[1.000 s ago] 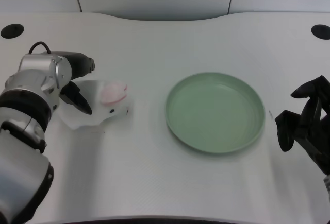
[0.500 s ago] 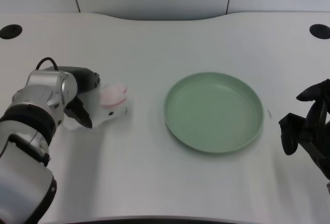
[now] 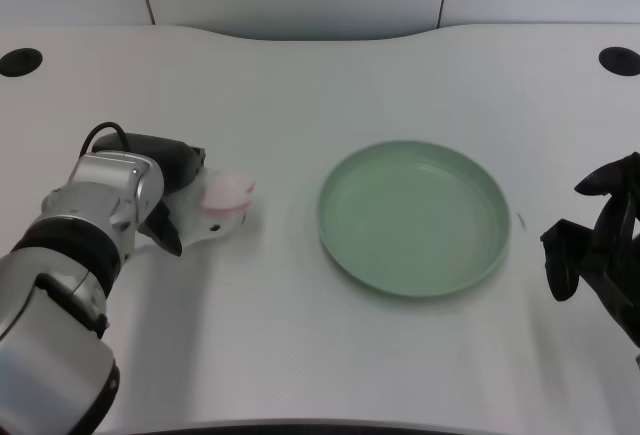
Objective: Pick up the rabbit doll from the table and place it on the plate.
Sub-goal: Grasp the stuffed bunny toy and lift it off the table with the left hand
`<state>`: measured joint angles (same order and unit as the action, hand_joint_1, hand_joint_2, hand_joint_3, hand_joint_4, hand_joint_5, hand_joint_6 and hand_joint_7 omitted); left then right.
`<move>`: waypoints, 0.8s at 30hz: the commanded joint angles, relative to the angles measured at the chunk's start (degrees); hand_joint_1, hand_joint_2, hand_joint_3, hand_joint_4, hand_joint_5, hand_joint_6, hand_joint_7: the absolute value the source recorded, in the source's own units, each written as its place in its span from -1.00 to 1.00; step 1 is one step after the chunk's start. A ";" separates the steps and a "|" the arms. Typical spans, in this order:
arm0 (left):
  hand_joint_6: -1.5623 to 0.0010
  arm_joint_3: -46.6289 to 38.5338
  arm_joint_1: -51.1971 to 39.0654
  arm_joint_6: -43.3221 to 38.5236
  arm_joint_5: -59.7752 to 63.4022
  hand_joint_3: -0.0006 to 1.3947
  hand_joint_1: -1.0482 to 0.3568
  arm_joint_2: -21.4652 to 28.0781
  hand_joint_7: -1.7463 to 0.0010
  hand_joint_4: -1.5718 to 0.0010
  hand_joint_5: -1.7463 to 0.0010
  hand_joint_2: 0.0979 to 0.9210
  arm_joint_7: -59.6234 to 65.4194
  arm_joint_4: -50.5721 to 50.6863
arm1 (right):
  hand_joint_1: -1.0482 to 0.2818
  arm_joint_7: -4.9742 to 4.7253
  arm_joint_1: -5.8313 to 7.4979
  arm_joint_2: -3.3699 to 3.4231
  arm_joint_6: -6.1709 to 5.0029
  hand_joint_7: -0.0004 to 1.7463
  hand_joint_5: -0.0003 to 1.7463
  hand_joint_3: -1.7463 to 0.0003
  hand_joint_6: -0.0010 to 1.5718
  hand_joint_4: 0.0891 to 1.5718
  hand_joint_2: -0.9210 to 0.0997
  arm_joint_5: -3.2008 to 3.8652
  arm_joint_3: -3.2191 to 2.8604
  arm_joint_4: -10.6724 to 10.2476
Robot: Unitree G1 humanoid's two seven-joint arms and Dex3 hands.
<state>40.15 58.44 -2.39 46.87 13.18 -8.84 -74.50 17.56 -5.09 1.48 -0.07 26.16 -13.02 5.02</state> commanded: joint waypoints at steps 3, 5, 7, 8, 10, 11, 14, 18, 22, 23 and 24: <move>1.00 1.58 -2.46 -0.70 1.57 -0.99 -0.50 0.96 1.00 1.00 1.00 0.79 2.86 -1.23 | -0.23 0.81 0.74 -0.92 0.04 1.00 1.00 -0.56 -0.25 0.54 -0.47 1.04 -0.85 -0.37; 1.00 1.66 -2.75 -0.71 1.49 -0.99 -0.42 1.19 1.00 1.00 1.00 0.73 3.89 -1.34 | -0.24 0.25 0.73 -1.07 0.08 1.00 1.00 -0.56 -0.25 0.55 -0.50 0.44 -0.81 -0.45; 1.00 2.01 -3.04 -0.55 1.82 -0.99 -0.40 1.32 1.00 1.00 1.00 0.71 5.19 -1.39 | -0.25 -0.60 0.72 -1.13 0.60 1.00 1.00 -0.54 -0.25 0.54 -0.49 0.02 -0.81 -0.70; 0.99 2.32 -3.23 -0.52 2.12 -0.99 -0.39 1.41 0.99 0.98 0.99 0.71 6.14 -1.38 | -0.24 -1.06 0.73 -1.03 1.45 1.00 1.00 -0.54 -0.25 0.53 -0.49 0.40 -0.93 -1.06; 0.89 2.52 -3.93 -1.01 2.37 -1.00 -0.37 1.69 0.95 0.86 0.93 0.68 8.97 -1.30 | -0.24 -1.20 0.74 -0.97 2.08 1.00 1.00 -0.53 -0.26 0.50 -0.49 0.84 -1.03 -1.30; 0.82 2.42 -4.27 -1.34 2.37 -1.00 -0.37 1.82 0.92 0.79 0.89 0.64 10.24 -1.28 | -0.24 -1.13 0.74 -1.00 2.07 1.00 1.00 -0.53 -0.26 0.50 -0.50 0.80 -1.02 -1.31; 0.56 1.42 -5.50 -2.31 1.63 -1.00 -0.37 2.05 0.86 0.79 0.44 0.65 14.11 -1.46 | -0.23 -0.03 0.68 -0.91 1.37 1.00 1.00 -0.53 -0.27 0.50 -0.50 1.29 -1.30 -0.76; 0.52 0.47 -6.77 -4.31 1.06 -1.00 -0.20 2.56 0.30 0.88 -0.25 0.72 18.38 -1.53 | -0.22 -0.42 0.87 -0.73 2.26 1.00 1.00 -0.54 -0.26 0.50 -0.50 1.45 -1.31 -1.66; 0.63 -0.27 -6.99 -5.17 0.49 -0.99 0.06 2.86 -0.43 0.71 -0.71 0.88 19.67 -1.92 | -0.25 0.17 0.81 -0.93 0.15 1.00 1.00 -0.53 -0.26 0.54 -0.52 0.01 -1.05 -0.65; 0.57 -0.32 -6.95 -5.32 0.45 -0.99 0.12 2.95 -0.41 0.60 -0.71 0.91 19.80 -2.03 | -0.25 -0.16 0.79 -0.69 1.14 1.00 1.00 -0.52 -0.25 0.55 -0.51 0.76 -1.26 -1.00; 0.54 -0.13 -6.97 -5.32 0.67 -1.00 0.16 3.05 -0.40 0.52 -0.71 0.91 20.61 -2.12 | -0.24 -0.01 0.73 -0.57 1.24 1.00 1.00 -0.52 -0.25 0.55 -0.49 1.06 -1.29 -0.99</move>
<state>40.02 53.06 -7.65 47.21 15.07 11.18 -75.75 17.53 -4.82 1.36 0.90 26.27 -13.73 4.15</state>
